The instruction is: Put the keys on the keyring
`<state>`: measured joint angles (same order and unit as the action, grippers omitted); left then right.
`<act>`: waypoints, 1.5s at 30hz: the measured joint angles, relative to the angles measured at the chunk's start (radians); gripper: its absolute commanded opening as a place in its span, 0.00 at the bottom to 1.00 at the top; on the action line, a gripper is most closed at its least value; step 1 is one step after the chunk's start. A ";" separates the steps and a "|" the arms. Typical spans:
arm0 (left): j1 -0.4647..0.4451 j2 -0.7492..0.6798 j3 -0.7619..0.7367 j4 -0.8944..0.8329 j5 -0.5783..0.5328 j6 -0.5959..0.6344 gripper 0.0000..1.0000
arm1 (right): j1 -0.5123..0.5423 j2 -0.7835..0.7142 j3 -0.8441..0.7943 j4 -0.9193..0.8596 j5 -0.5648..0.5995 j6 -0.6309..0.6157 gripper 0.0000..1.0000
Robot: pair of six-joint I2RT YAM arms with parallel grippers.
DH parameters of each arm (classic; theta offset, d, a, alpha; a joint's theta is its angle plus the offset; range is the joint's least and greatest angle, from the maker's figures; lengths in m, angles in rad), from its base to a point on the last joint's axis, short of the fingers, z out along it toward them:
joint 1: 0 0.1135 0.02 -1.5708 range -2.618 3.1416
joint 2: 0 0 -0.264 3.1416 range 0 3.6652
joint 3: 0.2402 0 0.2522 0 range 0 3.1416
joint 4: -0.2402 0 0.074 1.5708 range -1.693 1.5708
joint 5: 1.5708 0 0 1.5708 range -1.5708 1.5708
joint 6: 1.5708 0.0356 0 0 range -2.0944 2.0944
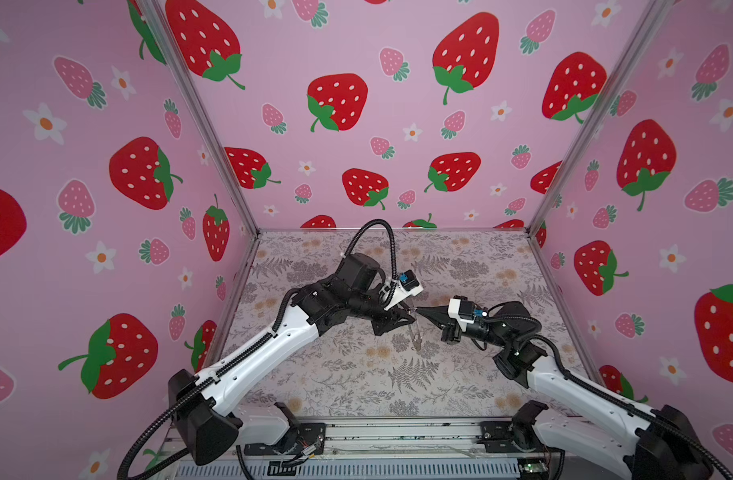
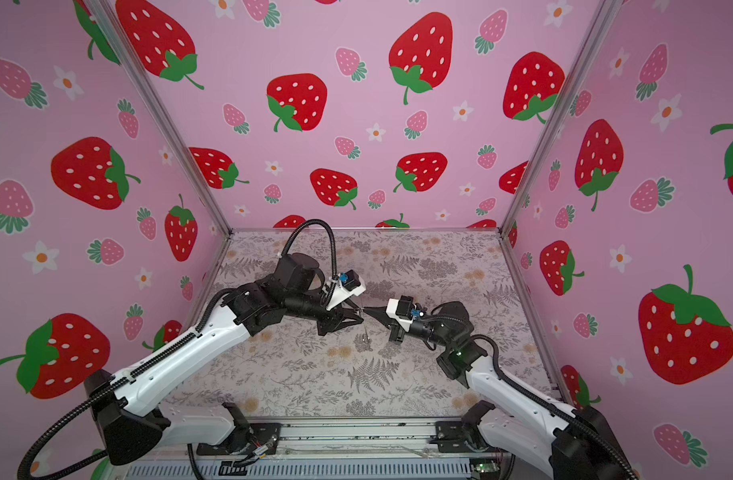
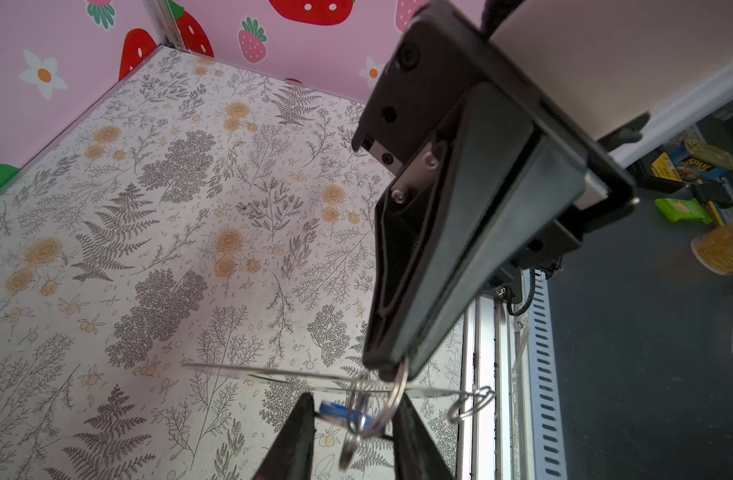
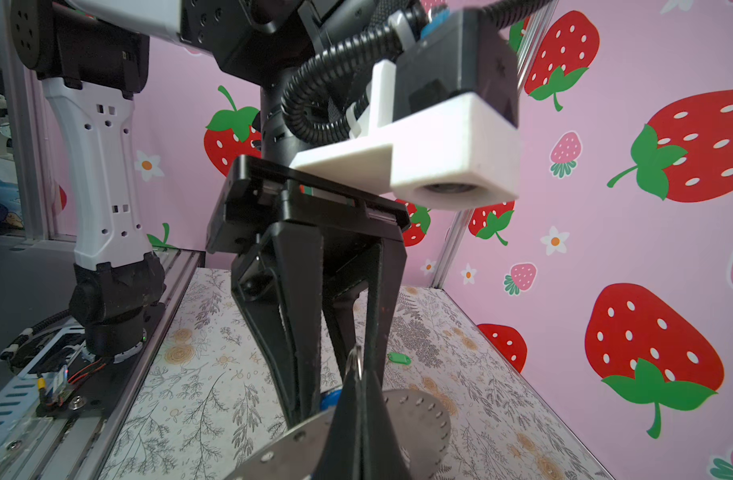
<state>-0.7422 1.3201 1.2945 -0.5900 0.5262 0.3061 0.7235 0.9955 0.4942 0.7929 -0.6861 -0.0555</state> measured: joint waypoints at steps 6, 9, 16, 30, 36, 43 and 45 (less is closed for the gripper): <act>0.000 -0.002 -0.034 0.049 0.002 -0.022 0.29 | 0.000 0.002 -0.013 0.040 0.016 0.027 0.00; 0.000 -0.008 -0.053 0.071 0.000 -0.026 0.26 | 0.000 0.002 -0.013 0.053 0.027 0.035 0.00; -0.002 -0.027 -0.071 0.092 -0.002 -0.023 0.22 | 0.000 0.002 -0.013 0.066 0.042 0.040 0.00; -0.027 -0.027 -0.068 0.091 -0.041 0.008 0.00 | 0.000 0.007 -0.024 0.082 0.053 0.057 0.00; -0.031 -0.001 -0.042 0.056 -0.044 0.036 0.00 | 0.000 0.007 -0.029 0.082 0.058 0.060 0.00; -0.032 0.040 0.007 -0.003 -0.008 0.077 0.00 | -0.001 0.007 -0.033 0.089 0.061 0.060 0.00; -0.033 0.048 0.013 -0.018 0.007 0.088 0.00 | -0.004 0.007 -0.038 0.091 0.060 0.060 0.00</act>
<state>-0.7750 1.3678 1.3079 -0.6075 0.5335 0.3939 0.7193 1.0023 0.4564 0.8841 -0.6258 0.0048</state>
